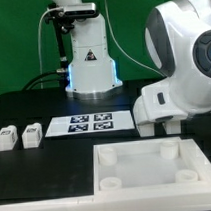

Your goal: Assemble one leg

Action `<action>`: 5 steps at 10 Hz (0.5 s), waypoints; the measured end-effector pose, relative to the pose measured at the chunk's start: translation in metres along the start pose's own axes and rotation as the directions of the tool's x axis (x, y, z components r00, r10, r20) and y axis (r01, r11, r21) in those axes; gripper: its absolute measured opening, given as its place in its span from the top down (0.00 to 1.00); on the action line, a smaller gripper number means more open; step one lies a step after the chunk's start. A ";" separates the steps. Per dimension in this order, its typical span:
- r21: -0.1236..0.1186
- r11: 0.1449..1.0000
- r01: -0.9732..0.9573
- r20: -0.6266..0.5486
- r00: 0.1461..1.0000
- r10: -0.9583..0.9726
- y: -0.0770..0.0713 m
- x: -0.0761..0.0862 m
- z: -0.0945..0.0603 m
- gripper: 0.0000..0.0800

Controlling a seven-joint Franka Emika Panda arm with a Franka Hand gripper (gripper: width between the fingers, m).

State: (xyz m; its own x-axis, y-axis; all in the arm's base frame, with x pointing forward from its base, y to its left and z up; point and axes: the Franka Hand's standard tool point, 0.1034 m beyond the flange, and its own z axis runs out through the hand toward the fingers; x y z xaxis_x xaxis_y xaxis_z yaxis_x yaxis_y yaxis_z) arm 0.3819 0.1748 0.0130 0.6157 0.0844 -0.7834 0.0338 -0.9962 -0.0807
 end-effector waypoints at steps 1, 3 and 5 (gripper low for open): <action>-0.001 1.000 0.000 0.000 1.000 0.000 0.000 0.000 0.003 0.19; -0.006 1.000 0.005 -0.010 1.000 -0.005 0.001 0.002 0.003 0.19; -0.006 1.000 0.005 -0.010 1.000 -0.005 0.001 0.002 0.003 0.35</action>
Offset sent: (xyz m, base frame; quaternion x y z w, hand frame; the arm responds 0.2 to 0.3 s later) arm 0.0000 0.0000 0.0000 0.0000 0.0000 0.0000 1.0000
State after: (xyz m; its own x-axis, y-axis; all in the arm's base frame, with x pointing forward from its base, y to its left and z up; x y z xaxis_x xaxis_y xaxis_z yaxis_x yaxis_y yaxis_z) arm 0.3808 0.1741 0.0095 0.6235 0.0892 -0.7767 0.0419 -0.9959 -0.0807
